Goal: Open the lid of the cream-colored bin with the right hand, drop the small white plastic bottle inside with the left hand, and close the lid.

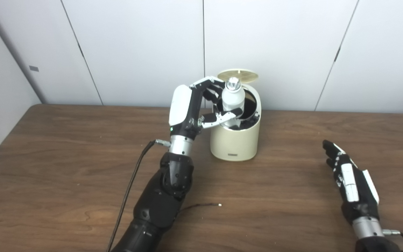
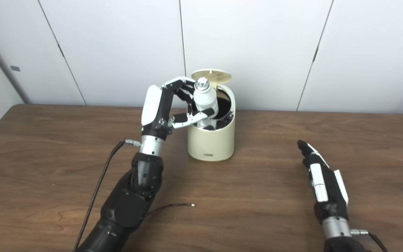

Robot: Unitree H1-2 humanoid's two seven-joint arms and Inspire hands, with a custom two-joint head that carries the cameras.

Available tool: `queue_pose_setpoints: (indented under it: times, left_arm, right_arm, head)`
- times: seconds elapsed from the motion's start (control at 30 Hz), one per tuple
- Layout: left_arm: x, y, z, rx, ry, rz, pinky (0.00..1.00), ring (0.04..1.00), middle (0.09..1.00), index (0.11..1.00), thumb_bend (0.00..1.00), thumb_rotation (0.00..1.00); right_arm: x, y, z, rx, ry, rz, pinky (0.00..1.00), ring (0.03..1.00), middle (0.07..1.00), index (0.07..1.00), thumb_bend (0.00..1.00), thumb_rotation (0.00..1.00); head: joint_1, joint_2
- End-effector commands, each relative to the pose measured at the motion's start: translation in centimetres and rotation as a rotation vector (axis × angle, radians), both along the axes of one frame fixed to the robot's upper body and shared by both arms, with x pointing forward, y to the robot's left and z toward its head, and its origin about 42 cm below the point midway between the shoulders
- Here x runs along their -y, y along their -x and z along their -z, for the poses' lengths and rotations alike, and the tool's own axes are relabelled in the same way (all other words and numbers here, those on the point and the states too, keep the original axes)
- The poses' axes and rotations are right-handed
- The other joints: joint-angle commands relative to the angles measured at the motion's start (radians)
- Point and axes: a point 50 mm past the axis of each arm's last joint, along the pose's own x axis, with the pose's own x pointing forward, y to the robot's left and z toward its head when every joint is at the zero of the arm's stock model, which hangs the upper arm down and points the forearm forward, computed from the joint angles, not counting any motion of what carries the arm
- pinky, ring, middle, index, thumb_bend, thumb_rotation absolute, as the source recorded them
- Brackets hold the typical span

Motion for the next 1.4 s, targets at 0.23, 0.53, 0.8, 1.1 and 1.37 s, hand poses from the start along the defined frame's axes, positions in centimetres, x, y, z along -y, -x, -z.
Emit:
queue_pose_setpoints:
  times: [0.23,0.53,0.8,1.1,1.37]
  left_arm:
    - [0.5,-0.7,-2.6,0.07,-0.007,0.037,0.49,0.467,0.652,0.581,0.49,0.0]
    - [0.5,-0.6,-2.6,0.022,-0.037,0.045,0.55,0.594,0.688,0.697,0.91,0.0]
    - [0.6,-0.5,-2.6,-0.018,-0.045,0.064,0.55,0.626,0.725,0.726,0.98,0.0]
    - [0.4,-0.2,-2.7,-0.017,-0.035,0.054,0.56,0.609,0.699,0.715,0.96,0.01]
    - [-0.6,0.7,-2.7,0.014,0.06,0.035,0.44,0.493,0.618,0.606,0.78,0.0]
  right_arm:
    - [-0.2,-0.1,-0.1,0.026,0.012,0.0,0.94,0.944,0.908,0.859,0.64,0.98]
    - [-0.1,-0.2,0.0,0.026,0.011,0.003,0.94,0.938,0.903,0.906,0.62,0.99]
    - [-0.1,-0.1,0.2,0.017,-0.001,0.006,0.94,0.939,0.908,0.912,0.63,0.97]
    - [0.1,0.0,0.3,0.016,0.009,0.011,0.93,0.937,0.909,0.912,0.62,0.99]
    - [0.2,0.0,0.5,0.009,-0.001,0.014,0.94,0.935,0.908,0.914,0.63,0.97]
  head:
    - [0.001,0.001]
    - [0.0,0.001]
    - [0.0,0.002]
    - [-0.001,0.003]
    - [0.006,0.003]
